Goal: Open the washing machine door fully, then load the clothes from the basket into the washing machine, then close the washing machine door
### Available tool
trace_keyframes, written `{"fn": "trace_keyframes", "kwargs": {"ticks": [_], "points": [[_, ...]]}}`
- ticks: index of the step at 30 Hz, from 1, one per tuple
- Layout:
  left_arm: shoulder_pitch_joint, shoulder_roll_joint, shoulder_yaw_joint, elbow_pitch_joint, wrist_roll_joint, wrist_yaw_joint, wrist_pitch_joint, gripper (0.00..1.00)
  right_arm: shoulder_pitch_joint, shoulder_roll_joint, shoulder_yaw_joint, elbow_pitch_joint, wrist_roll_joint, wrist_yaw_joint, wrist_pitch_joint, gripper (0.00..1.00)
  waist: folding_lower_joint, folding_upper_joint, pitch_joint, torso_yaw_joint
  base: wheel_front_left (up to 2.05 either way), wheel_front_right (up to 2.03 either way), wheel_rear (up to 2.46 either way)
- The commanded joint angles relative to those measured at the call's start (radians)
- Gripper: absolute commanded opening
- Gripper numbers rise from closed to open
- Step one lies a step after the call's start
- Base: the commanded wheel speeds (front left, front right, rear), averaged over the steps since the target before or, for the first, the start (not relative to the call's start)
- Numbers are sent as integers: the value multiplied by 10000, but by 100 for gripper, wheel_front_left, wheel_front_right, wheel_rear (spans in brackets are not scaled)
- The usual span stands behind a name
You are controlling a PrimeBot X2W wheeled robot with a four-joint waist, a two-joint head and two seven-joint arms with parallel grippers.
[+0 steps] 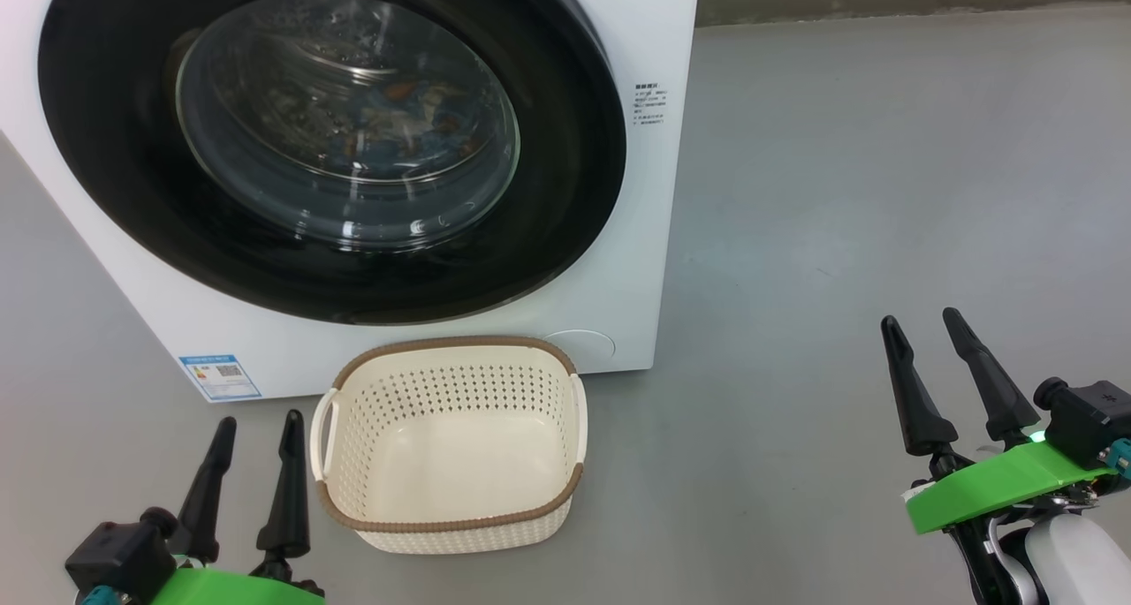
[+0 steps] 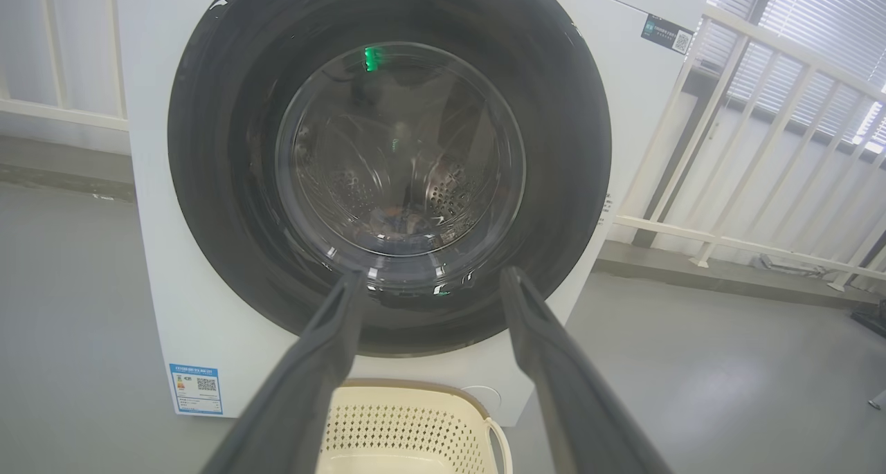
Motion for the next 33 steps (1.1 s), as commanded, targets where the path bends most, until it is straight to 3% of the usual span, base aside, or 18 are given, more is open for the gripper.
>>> {"fn": "trace_keyframes", "kwargs": {"ticks": [1,33], "points": [[-175,281,319,-279,-41,84,-12,100,19,-74,57,-180,-146,-27,-49,100,0,0,-1,11,0,0,0],[-332,377,175,-324,-206,160,-79,100,-53,105,-55,108,-260,-27,-49,100,0,0,203,111,0,0,0]]}}
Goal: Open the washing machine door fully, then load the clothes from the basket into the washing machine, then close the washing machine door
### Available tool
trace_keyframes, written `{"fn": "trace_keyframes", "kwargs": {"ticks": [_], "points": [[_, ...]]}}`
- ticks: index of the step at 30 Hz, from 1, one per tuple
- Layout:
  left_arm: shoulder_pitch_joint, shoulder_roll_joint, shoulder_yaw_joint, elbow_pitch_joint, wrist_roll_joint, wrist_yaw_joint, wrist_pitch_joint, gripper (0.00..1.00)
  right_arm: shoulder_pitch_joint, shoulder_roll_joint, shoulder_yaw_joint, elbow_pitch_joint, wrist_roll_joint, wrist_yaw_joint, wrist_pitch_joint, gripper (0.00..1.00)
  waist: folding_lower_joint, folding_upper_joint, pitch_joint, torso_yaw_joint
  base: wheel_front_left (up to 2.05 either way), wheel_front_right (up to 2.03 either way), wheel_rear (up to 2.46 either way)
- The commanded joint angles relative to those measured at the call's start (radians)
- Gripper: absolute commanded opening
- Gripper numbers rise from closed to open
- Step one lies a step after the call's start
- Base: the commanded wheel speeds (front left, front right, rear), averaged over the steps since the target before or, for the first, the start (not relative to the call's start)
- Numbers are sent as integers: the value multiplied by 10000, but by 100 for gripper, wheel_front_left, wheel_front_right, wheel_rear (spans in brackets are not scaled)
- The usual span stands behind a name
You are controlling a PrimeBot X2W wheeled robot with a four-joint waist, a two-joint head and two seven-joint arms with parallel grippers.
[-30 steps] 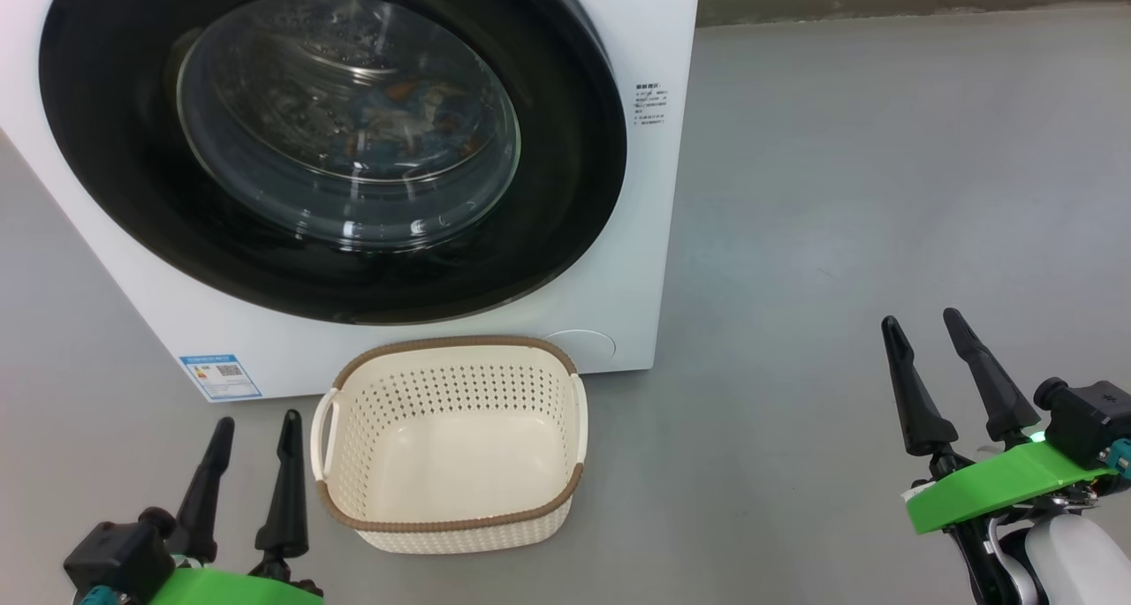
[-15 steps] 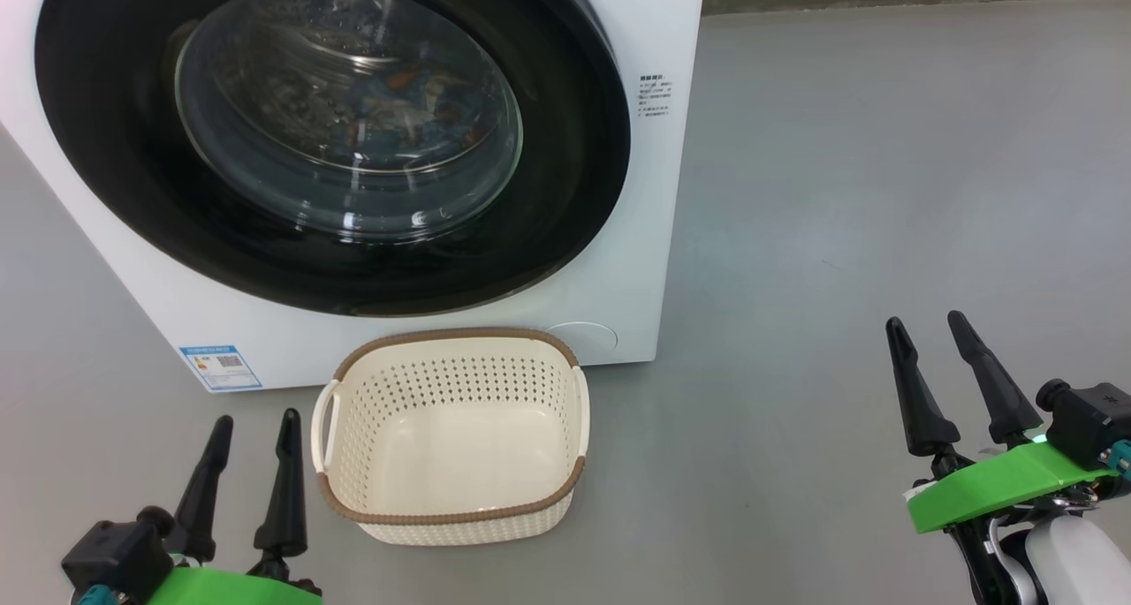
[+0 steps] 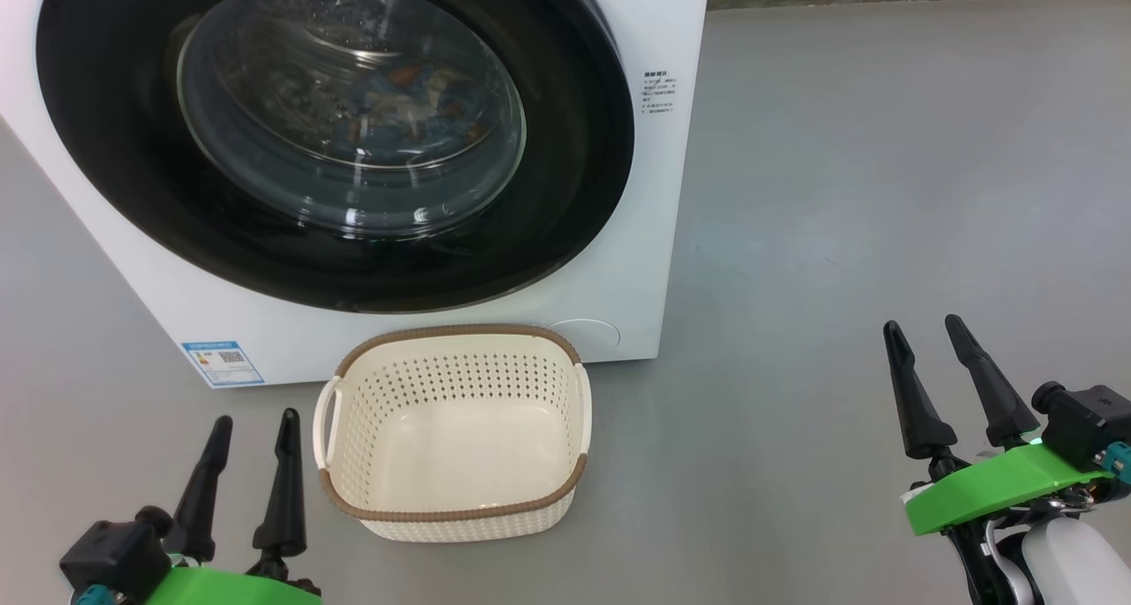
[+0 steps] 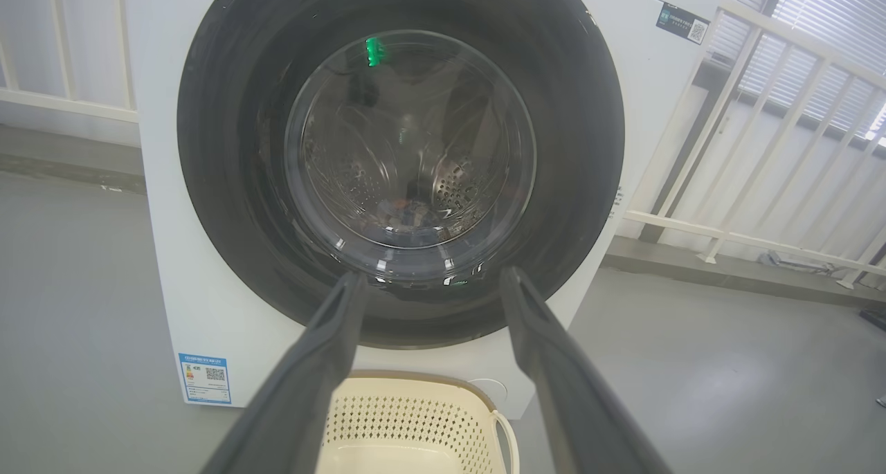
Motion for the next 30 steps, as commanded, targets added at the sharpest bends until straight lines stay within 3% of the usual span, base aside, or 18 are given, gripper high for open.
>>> {"fn": "trace_keyframes", "kwargs": {"ticks": [1,13,14,22,30], "points": [[-326,199,304,-254,-79,58,-51,100,-57,-119,185,-199,-92,-27,-49,100,-1,0,-1,2,0,0,0],[-319,207,268,-254,-348,29,31,100,-71,-97,257,-173,-40,-27,-49,100,-1,0,-18,-26,0,0,0],[3,-11,-25,41,-267,9,13,0,3,44,30,66,4,0,1,0,-1,0,-19,-25,0,0,0],[86,-253,78,405,-783,-9,188,0,226,316,-71,359,573,-1,184,0,16,0,-43,-29,0,0,0],[55,-332,234,416,-1465,-31,402,0,243,415,-227,323,1298,-3,420,0,0,0,-39,-35,0,0,0]]}}
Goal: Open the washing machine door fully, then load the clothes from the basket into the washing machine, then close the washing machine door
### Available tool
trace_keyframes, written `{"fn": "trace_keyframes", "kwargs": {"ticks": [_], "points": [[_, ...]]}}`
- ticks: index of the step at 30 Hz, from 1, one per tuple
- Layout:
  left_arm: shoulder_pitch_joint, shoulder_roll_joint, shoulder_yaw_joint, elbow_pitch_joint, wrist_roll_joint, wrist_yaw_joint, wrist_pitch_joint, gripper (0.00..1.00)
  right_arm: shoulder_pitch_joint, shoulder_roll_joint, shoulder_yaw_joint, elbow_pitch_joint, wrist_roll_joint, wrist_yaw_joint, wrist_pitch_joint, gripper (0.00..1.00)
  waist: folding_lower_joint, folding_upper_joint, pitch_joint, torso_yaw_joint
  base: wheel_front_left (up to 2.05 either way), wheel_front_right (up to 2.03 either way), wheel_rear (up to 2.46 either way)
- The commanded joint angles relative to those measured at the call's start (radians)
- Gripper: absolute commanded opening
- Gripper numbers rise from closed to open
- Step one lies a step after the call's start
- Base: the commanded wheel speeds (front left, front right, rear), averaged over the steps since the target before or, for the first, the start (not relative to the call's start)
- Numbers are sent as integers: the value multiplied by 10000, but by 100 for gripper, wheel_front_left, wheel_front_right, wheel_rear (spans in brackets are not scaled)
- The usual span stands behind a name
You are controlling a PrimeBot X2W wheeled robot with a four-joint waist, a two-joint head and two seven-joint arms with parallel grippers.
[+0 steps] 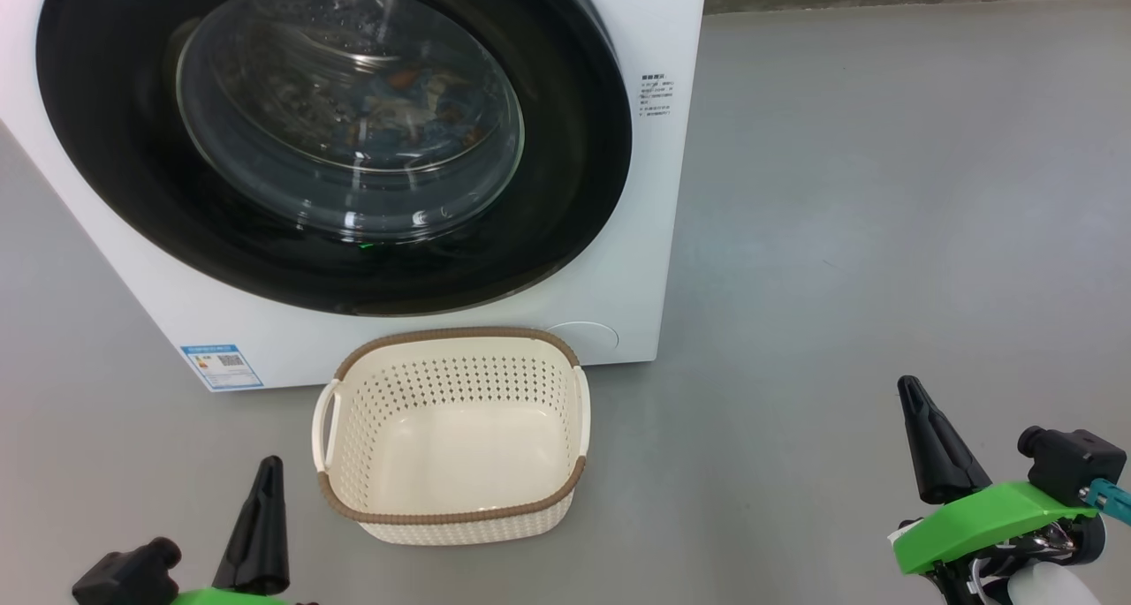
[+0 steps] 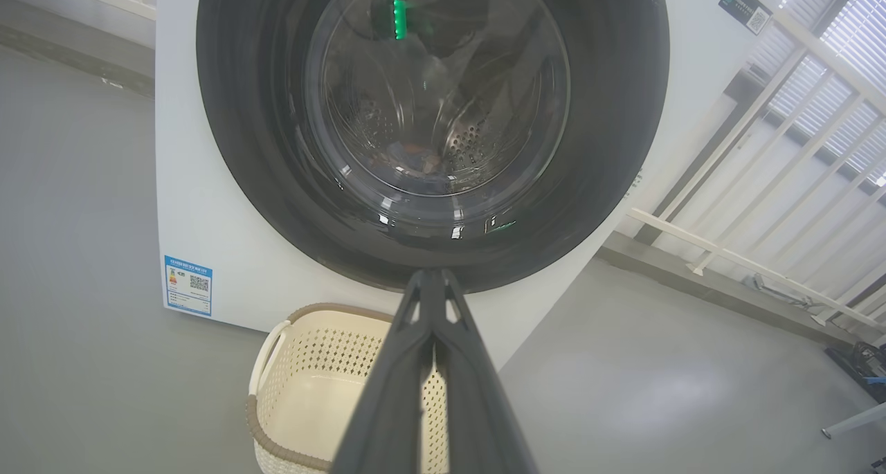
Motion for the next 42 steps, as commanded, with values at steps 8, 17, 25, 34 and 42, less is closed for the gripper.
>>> {"fn": "trace_keyframes", "kwargs": {"ticks": [8,17,25,34,42], "points": [[-324,19,320,-186,-837,-61,270,0,-301,28,-310,-320,967,-5,286,0,-2,0,-10,-7,0,0,0],[-356,-60,478,-171,-1515,-86,484,0,-279,127,-467,-363,1689,-6,522,0,-2,0,-21,-13,0,0,0],[-388,-139,638,-156,-2195,-111,701,0,-258,226,-625,-406,2413,-8,759,0,-2,0,-32,-19,0,0,0],[-424,-228,817,-139,-2957,-139,944,0,-233,338,-802,-455,3226,-10,1024,0,-2,0,-44,-26,0,0,0],[-456,-307,977,-124,-3637,-165,1161,0,-211,437,-960,-499,3950,-12,1261,0,-2,0,-55,-32,0,0,0]]}}
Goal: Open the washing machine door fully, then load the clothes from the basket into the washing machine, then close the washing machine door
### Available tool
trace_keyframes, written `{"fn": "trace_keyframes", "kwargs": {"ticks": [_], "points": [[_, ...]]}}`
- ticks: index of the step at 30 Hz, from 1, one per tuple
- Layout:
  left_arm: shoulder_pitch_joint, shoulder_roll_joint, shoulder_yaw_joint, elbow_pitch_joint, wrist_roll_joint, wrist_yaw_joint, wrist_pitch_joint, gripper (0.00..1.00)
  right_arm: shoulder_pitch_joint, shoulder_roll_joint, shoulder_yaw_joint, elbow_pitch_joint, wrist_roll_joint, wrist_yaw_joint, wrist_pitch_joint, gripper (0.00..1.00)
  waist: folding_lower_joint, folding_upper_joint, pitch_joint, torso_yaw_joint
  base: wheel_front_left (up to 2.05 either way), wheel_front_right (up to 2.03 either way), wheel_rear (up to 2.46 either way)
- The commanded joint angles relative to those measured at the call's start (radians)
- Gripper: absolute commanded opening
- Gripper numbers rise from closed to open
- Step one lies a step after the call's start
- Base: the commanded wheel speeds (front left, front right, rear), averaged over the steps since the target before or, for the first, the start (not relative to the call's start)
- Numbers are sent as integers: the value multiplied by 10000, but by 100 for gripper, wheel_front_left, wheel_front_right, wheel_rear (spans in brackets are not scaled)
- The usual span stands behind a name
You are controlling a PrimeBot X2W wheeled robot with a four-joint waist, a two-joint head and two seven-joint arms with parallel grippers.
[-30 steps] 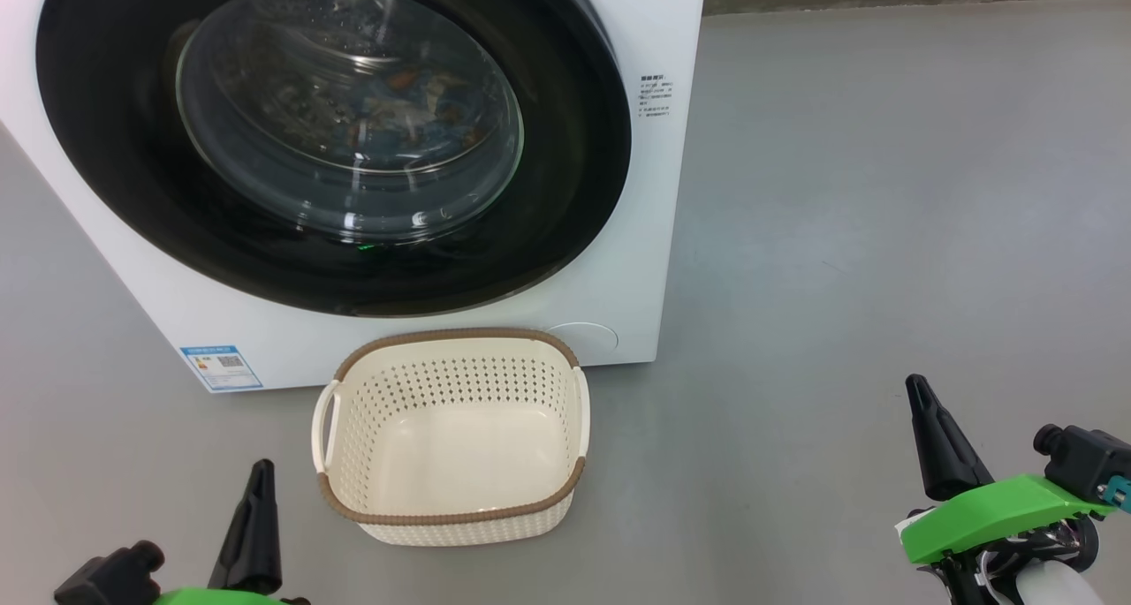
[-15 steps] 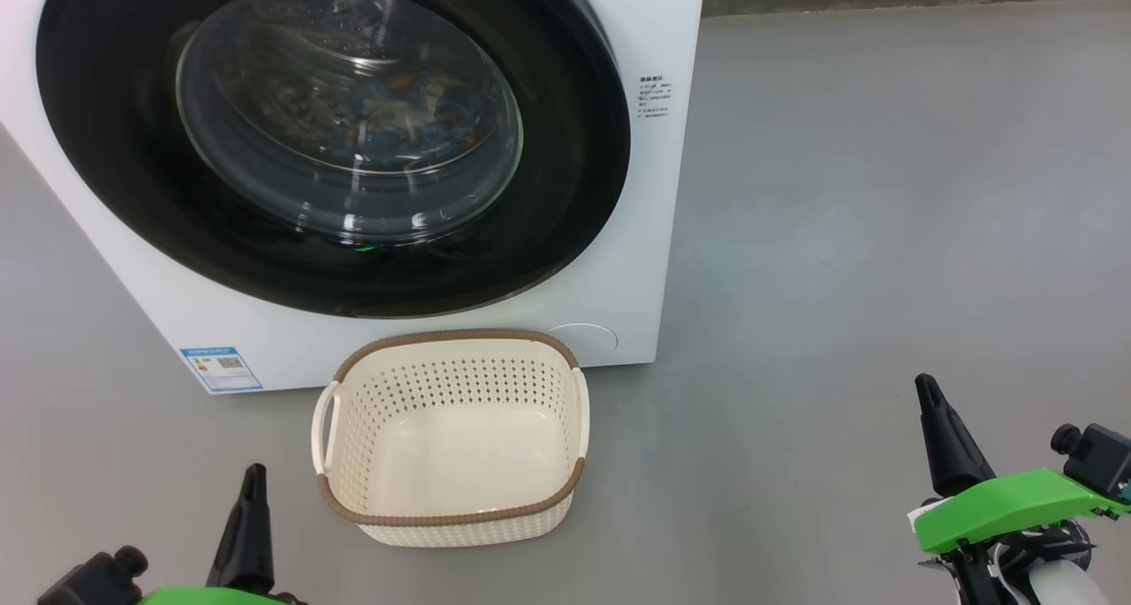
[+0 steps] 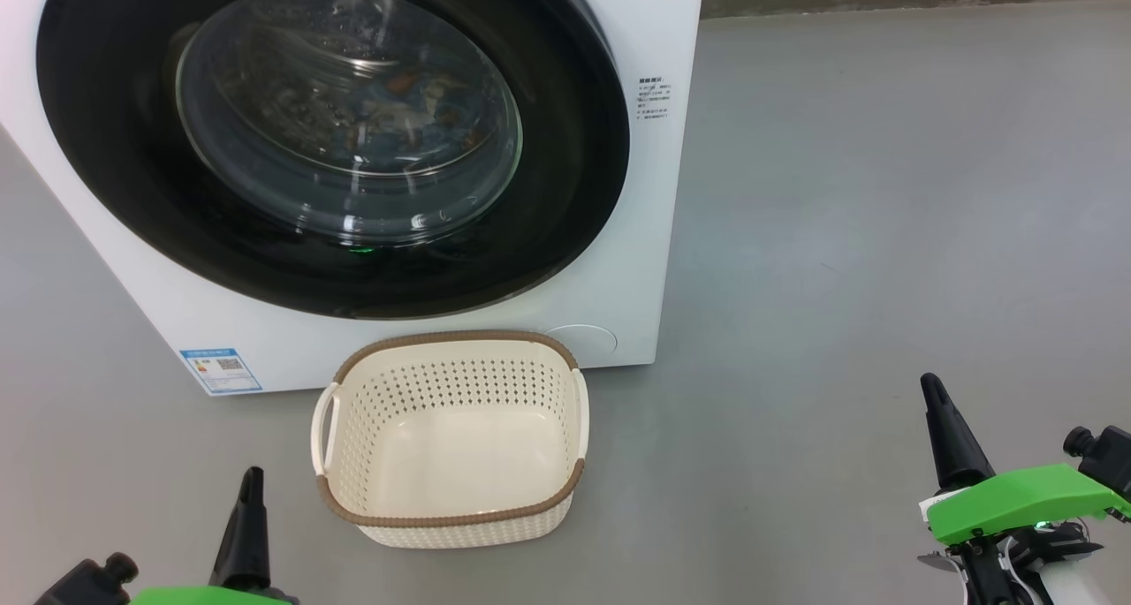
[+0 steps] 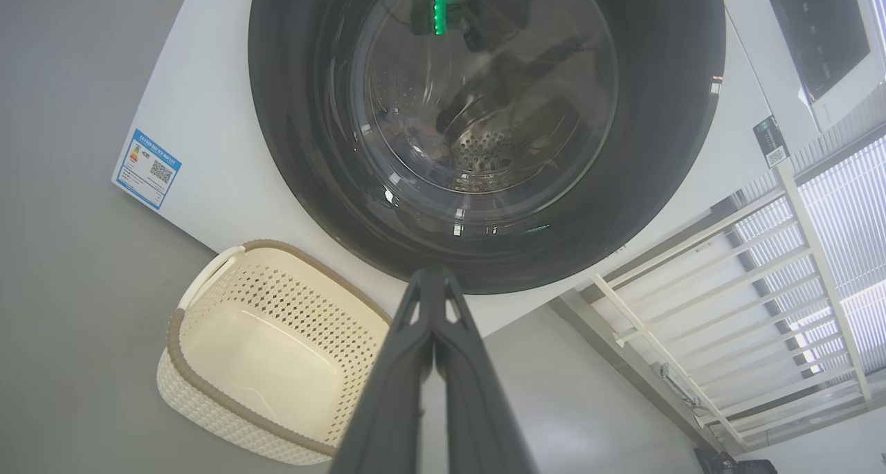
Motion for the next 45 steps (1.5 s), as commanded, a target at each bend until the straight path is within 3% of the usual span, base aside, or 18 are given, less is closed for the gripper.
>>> {"fn": "trace_keyframes", "kwargs": {"ticks": [1,45], "points": [[-446,97,268,-189,-283,-66,62,0,-210,-66,-50,-307,332,-12,83,0,-1,0,-2,-1,0,0,0],[-622,-338,1148,-105,-4016,-206,1253,0,-90,482,-918,-547,4310,-21,1385,0,-1,0,-62,-35,0,0,0]]}}
